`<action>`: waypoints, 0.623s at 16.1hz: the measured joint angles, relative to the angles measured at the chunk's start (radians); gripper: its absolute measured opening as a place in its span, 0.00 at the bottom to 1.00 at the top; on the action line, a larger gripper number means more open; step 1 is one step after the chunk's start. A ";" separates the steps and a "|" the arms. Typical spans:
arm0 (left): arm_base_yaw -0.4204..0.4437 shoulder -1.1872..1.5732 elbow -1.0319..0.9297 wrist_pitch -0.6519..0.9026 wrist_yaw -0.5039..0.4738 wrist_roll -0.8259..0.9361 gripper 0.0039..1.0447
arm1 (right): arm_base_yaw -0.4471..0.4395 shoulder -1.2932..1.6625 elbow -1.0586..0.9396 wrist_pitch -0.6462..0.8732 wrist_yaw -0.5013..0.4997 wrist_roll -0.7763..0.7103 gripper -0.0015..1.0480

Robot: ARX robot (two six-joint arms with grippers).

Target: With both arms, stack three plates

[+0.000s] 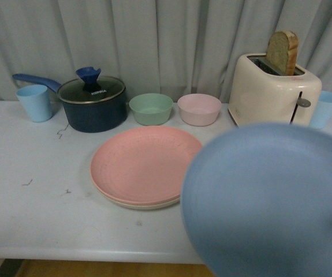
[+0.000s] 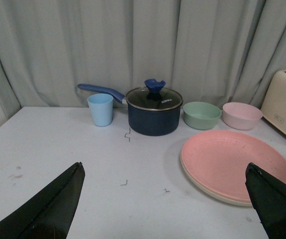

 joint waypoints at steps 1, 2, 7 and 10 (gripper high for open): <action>0.000 0.000 0.000 0.000 0.000 0.000 0.94 | 0.054 -0.020 0.050 -0.010 0.048 0.034 0.03; 0.000 0.000 0.000 0.000 0.000 0.000 0.94 | 0.111 0.000 0.107 -0.014 0.109 0.063 0.03; 0.000 0.000 0.000 0.000 0.000 0.000 0.94 | 0.254 0.225 0.547 -0.308 0.319 0.180 0.03; 0.000 0.000 0.000 0.000 0.000 0.000 0.94 | 0.259 0.372 0.824 -0.581 0.376 0.215 0.03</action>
